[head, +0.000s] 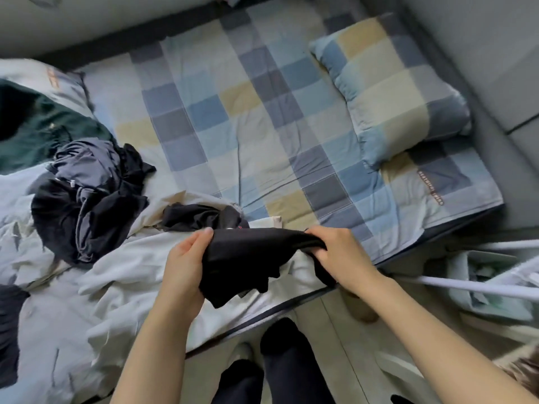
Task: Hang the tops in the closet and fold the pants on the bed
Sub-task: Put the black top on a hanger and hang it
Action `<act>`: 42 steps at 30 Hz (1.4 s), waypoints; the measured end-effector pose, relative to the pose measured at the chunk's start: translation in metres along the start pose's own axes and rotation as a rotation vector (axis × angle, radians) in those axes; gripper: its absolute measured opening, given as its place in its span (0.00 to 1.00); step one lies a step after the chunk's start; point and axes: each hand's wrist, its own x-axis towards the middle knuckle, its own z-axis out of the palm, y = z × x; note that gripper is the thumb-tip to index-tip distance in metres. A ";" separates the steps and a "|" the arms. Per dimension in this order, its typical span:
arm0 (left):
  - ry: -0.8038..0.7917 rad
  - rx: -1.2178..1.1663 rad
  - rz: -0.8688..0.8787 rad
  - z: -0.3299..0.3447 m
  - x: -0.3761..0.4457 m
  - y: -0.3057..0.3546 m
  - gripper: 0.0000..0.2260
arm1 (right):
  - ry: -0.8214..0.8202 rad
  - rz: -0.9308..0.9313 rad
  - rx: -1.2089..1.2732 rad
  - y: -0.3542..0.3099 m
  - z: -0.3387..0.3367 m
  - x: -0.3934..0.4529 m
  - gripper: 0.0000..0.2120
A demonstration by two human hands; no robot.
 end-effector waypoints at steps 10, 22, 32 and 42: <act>-0.461 -0.350 -0.032 -0.026 -0.143 0.073 0.15 | 0.752 -0.073 0.178 -0.139 -0.101 -0.116 0.10; -0.949 -0.275 0.142 -0.019 -0.297 0.070 0.04 | 0.904 -0.037 0.368 -0.210 -0.055 -0.348 0.15; -1.101 0.134 0.323 0.037 -0.413 0.018 0.05 | 0.887 0.153 0.730 -0.216 -0.030 -0.457 0.10; -1.790 0.468 0.323 0.087 -0.515 -0.093 0.18 | 1.255 0.431 0.757 -0.180 -0.052 -0.634 0.16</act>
